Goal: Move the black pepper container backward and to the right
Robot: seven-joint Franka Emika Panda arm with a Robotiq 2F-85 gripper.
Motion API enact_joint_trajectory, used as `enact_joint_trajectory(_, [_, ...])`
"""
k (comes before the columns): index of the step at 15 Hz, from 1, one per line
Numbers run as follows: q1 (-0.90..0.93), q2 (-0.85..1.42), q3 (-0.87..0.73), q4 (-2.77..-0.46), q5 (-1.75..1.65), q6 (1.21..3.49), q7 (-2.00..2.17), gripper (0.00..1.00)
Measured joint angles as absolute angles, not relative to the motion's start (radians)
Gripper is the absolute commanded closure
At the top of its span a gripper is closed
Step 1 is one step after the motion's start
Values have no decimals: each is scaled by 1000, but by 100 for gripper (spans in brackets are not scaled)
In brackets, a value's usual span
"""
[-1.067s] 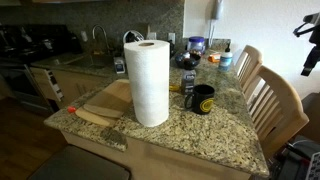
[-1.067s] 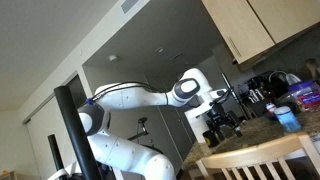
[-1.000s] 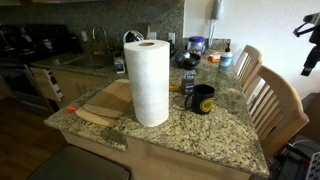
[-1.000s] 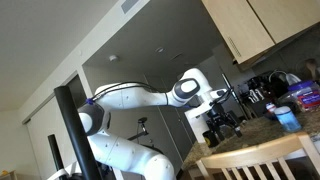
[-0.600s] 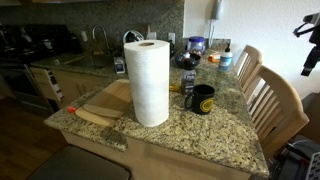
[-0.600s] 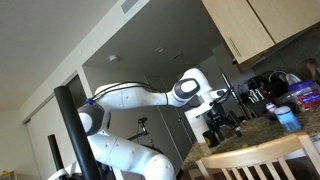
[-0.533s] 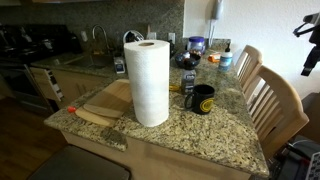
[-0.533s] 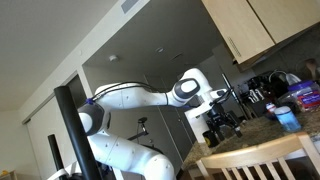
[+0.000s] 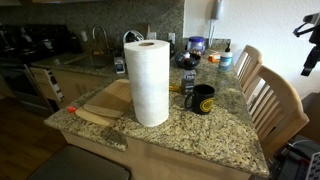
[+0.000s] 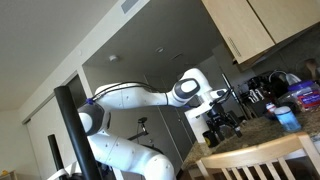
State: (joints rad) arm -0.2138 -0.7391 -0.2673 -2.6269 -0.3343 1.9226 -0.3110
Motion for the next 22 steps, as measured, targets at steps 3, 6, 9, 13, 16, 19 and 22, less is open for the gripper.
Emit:
enact_joint_trajectory(3, [-214, -739, -267, -2627, -334, 1923, -311, 0])
enact_joint_trajectory(6, [-214, -739, -267, -2627, -334, 1923, -311, 0])
enact_joint_trajectory(9, [-202, -737, -261, -2621, -301, 1951, -277, 0])
enact_joint_trajectory(13, [-79, -704, -171, -2542, -82, 2124, -99, 0])
enact_joint_trajectory(16, [-25, -653, -77, -2483, -15, 2325, 27, 0])
enact_joint_trajectory(19, [-23, -642, -64, -2476, -14, 2337, 39, 0])
enact_joint_trajectory(22, [-25, -645, -72, -2476, -13, 2336, 48, 0])
